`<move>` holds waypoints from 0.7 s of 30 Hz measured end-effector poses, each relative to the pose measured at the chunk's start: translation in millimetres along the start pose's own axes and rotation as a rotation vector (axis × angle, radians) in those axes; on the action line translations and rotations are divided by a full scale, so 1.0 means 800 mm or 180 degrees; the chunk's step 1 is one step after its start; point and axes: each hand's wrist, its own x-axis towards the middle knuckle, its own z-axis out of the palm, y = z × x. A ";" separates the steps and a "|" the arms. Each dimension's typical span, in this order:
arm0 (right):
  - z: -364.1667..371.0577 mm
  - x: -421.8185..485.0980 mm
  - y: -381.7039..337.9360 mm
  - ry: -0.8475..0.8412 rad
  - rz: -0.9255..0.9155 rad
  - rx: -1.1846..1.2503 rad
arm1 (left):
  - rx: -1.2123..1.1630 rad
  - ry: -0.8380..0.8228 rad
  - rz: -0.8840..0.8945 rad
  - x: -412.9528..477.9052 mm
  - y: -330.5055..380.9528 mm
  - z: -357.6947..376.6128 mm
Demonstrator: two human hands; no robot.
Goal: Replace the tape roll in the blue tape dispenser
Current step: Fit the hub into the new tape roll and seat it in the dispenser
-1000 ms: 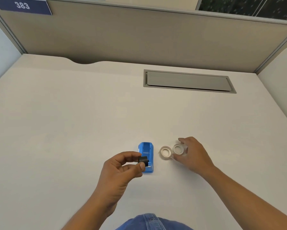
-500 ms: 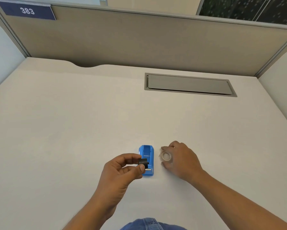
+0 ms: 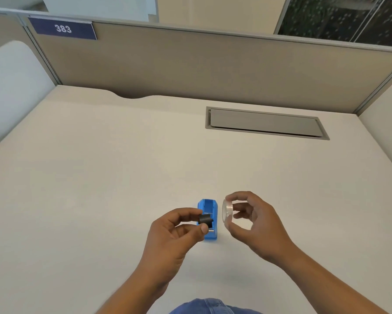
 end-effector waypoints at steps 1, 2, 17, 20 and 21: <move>0.000 -0.005 -0.006 -0.0013 -0.0038 0.0076 | -0.0004 -0.0018 0.0019 -0.002 0.000 0.001; 0.000 -0.010 -0.011 -0.0024 -0.0084 0.0134 | -0.0007 -0.0038 0.0045 -0.005 0.001 0.002; 0.007 -0.042 -0.039 -0.0360 -0.0444 0.0094 | 0.0413 -0.0199 0.0301 -0.018 -0.003 0.000; 0.009 -0.044 -0.041 -0.0365 -0.0479 0.0062 | 0.0395 -0.0219 0.0295 -0.018 -0.005 0.000; 0.009 -0.044 -0.041 -0.0359 -0.0466 0.0078 | 0.0357 -0.0226 0.0285 -0.019 -0.005 0.001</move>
